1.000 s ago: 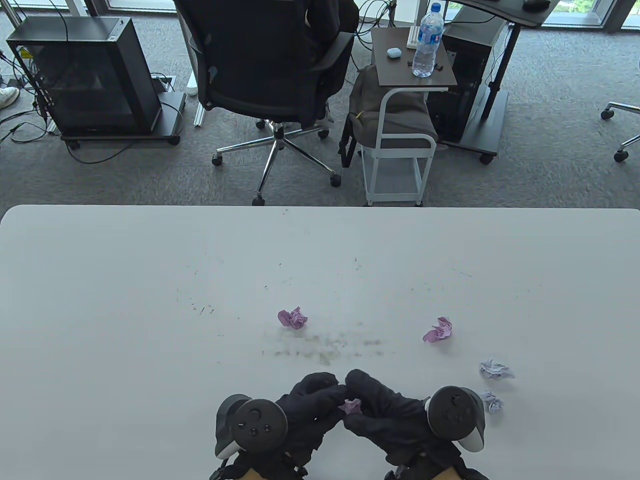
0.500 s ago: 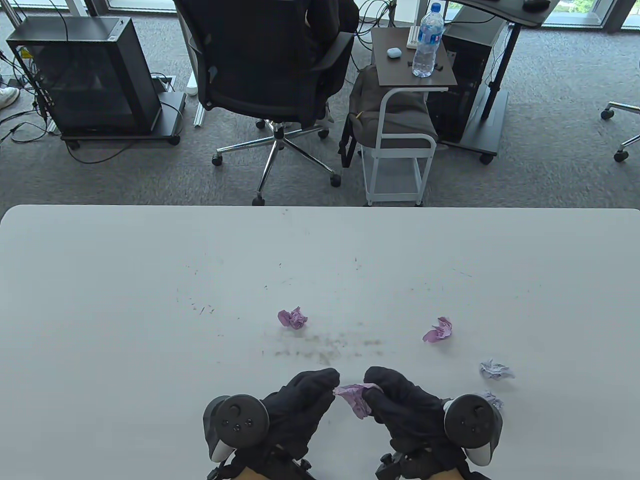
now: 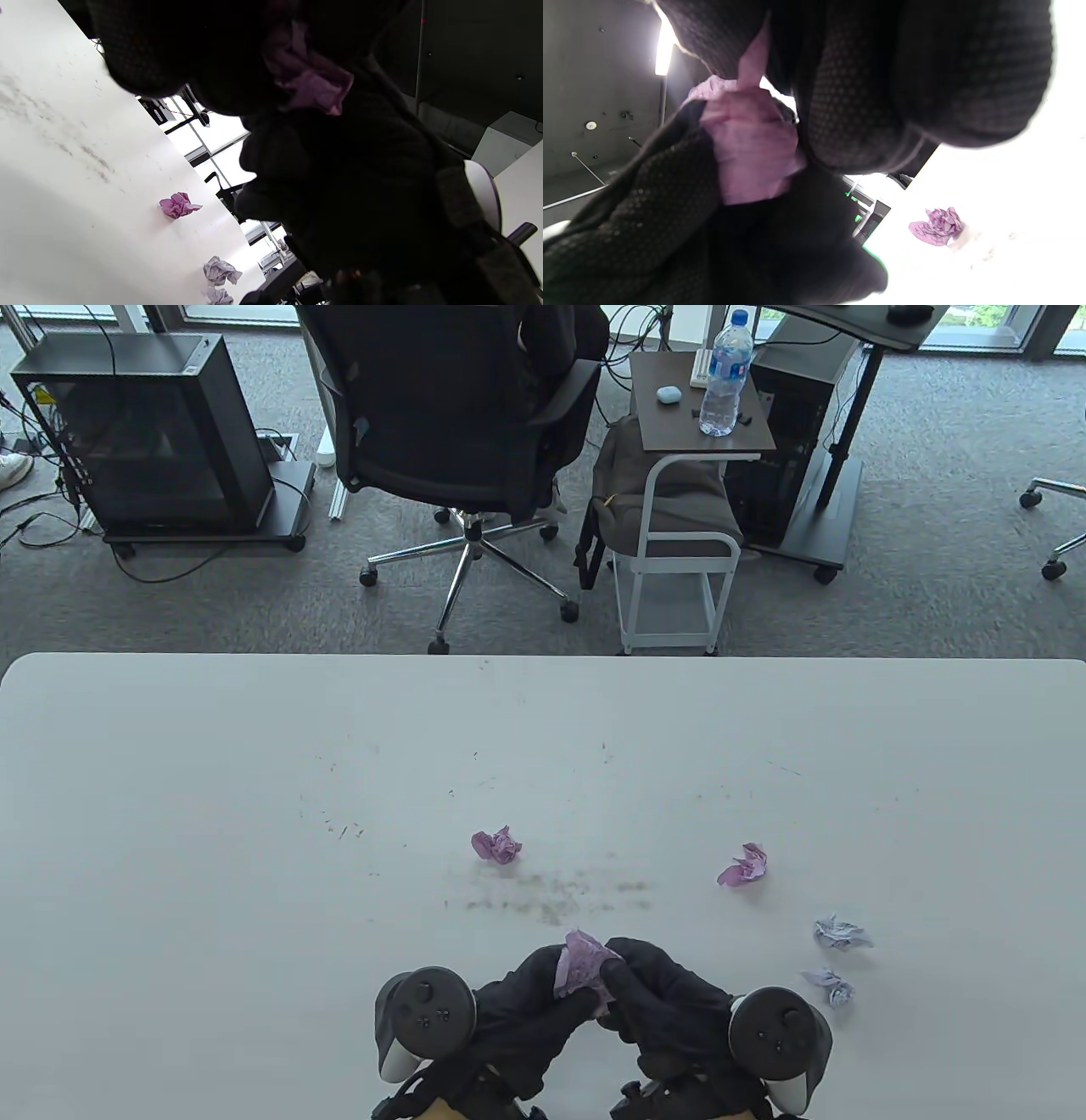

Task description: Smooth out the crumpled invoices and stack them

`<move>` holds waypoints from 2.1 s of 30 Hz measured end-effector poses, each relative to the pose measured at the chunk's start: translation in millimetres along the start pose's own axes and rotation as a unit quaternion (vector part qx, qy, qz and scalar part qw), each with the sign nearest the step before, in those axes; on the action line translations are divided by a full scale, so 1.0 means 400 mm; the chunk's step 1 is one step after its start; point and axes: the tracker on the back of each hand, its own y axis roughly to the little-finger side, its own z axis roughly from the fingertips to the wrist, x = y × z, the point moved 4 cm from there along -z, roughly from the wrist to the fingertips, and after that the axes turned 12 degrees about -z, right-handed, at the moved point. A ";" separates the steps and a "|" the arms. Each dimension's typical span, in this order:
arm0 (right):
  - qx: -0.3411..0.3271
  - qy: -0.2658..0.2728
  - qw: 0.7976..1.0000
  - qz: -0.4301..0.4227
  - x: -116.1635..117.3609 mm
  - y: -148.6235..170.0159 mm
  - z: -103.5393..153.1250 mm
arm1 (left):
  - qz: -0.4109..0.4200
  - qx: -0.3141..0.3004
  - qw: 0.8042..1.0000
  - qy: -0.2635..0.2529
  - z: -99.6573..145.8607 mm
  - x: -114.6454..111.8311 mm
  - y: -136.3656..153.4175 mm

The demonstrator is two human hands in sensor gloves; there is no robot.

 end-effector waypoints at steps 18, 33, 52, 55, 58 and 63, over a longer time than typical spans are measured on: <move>-0.062 -0.027 0.995 0.079 -0.021 -0.031 -0.016 | 0.016 0.002 0.992 0.127 -0.011 -0.047 0.031; -0.126 -0.070 0.963 0.228 0.018 -0.080 -0.004 | 0.056 -0.009 0.990 0.127 -0.007 -0.031 0.049; 0.007 -0.109 0.971 0.210 -0.021 0.046 -0.030 | -0.078 0.106 0.981 0.145 -0.005 -0.002 0.150; 0.065 -0.147 0.959 0.234 -0.017 0.088 -0.030 | -0.111 0.114 0.978 0.133 -0.003 0.007 0.157; 0.107 -0.180 0.941 0.267 -0.022 0.104 -0.029 | -0.157 0.116 0.970 0.149 0.000 0.001 0.156; 0.006 -0.127 0.946 0.297 -0.036 0.014 -0.027 | -0.188 0.116 0.958 0.180 -0.005 -0.023 0.137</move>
